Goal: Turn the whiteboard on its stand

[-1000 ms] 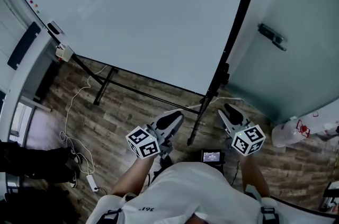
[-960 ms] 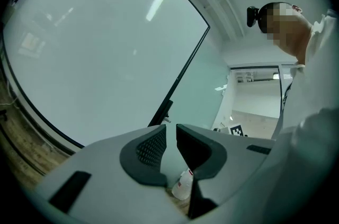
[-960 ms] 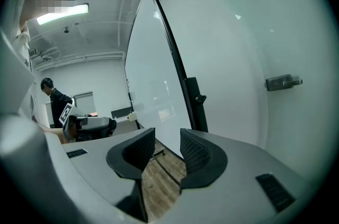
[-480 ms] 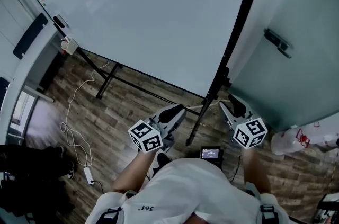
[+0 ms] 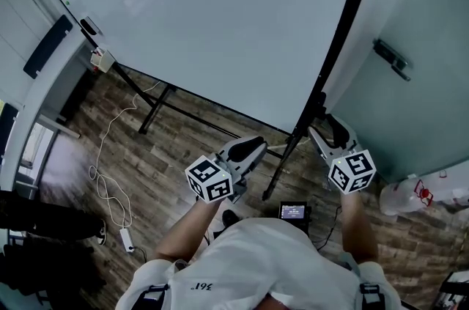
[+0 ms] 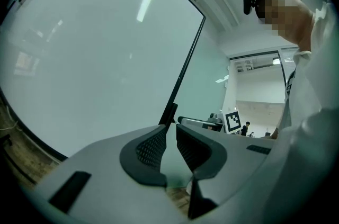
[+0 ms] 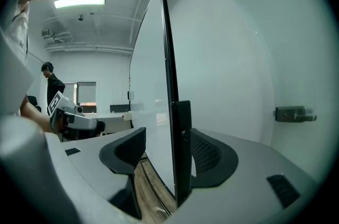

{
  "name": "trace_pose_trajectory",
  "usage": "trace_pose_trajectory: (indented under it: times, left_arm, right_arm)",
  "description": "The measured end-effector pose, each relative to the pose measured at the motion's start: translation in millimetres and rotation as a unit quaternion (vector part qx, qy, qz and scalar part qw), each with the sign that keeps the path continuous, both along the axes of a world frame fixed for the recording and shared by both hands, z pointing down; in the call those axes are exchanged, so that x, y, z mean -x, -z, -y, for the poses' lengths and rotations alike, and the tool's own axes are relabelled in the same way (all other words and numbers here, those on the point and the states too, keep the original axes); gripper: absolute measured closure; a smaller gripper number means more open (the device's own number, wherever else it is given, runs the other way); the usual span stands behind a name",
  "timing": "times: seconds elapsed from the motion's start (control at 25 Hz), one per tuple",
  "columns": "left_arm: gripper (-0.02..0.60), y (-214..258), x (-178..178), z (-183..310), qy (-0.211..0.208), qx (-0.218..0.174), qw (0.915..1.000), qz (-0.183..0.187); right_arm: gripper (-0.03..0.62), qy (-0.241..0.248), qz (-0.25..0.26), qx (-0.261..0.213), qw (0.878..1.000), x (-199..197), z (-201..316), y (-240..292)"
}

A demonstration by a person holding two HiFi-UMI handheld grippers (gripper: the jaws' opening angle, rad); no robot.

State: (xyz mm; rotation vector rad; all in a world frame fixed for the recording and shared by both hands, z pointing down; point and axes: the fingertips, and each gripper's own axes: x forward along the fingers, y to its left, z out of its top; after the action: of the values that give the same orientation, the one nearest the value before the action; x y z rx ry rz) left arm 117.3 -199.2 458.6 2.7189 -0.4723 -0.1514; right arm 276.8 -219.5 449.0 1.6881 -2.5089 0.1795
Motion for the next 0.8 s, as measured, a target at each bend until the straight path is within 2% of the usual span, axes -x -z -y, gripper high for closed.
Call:
trace_pose_trajectory:
  times: [0.8]
  left_arm:
    - [0.532, 7, -14, 14, -0.017, -0.018, 0.9996, 0.01]
  right_arm:
    - [0.327, -0.013, -0.047, -0.018, 0.999, 7, 31, 16]
